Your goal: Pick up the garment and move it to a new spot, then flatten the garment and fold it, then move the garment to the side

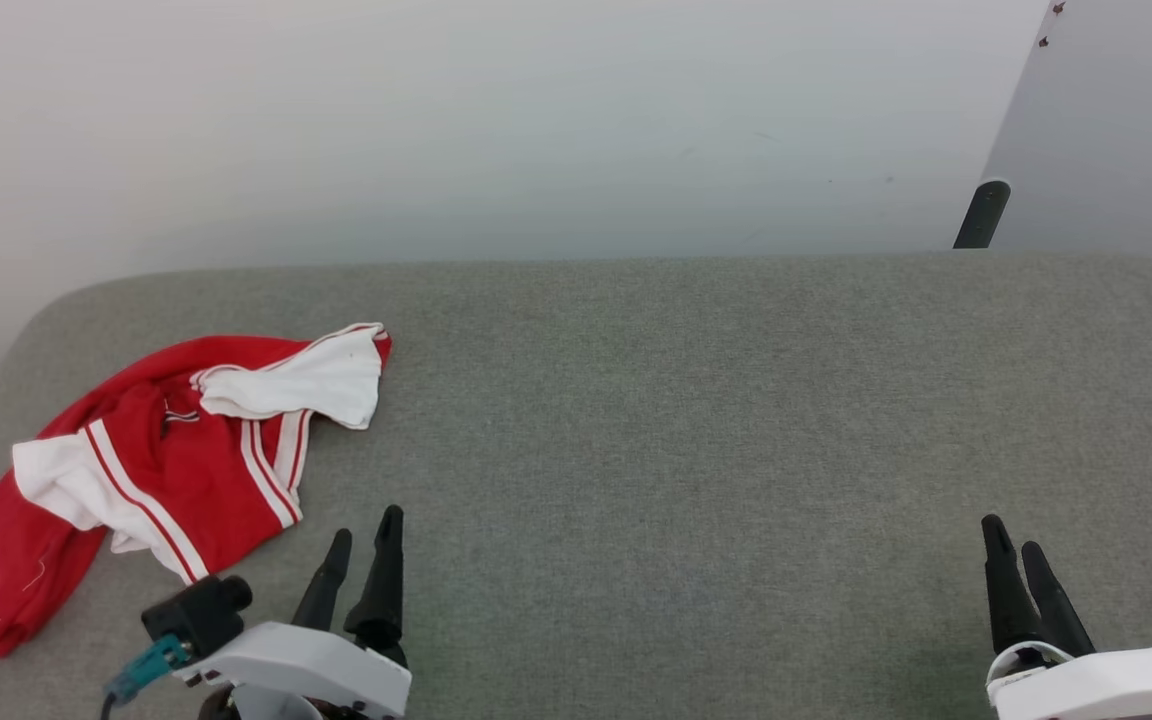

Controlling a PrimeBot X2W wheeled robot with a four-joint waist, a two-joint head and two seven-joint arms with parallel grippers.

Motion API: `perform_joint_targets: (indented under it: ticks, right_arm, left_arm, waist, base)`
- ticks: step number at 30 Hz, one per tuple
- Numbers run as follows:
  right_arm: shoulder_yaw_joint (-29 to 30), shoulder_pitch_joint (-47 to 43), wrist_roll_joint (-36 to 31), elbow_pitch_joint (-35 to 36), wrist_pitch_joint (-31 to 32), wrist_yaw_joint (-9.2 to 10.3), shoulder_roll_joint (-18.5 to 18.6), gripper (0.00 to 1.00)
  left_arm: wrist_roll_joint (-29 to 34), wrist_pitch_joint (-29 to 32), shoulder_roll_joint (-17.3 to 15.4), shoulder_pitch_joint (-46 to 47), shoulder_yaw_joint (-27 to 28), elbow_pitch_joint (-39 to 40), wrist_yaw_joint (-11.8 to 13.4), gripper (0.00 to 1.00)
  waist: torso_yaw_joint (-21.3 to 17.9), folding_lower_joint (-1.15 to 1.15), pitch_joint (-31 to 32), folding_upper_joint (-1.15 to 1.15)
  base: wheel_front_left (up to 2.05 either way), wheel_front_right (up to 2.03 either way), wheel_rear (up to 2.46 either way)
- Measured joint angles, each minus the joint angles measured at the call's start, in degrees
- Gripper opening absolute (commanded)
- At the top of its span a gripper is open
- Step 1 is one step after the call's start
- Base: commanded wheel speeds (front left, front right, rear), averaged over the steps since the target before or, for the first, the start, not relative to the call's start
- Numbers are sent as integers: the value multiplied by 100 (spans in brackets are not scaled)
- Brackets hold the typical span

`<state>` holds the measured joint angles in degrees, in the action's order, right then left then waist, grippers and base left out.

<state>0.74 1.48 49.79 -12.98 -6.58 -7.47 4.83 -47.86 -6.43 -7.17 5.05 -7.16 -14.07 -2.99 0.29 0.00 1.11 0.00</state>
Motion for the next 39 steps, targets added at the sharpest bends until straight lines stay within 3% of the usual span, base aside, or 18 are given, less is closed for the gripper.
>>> perform_joint_targets:
  ticks: [11, 39]
  right_arm:
    - [10, -41, -1277, 36, -163, 0, -43, 100]
    - [56, -105, -2975, 252, -536, 0, -111, 100]
  left_arm:
    - [1402, -176, -24, -7, -74, 183, 98, 100]
    - [3249, -546, 3, -40, -2, 438, 98, 100]
  waist:
    - [14, 0, 43, 0]
    - [38, 0, 133, 0]
  base:
    - [0, 0, 0]
    - [0, 0, 0]
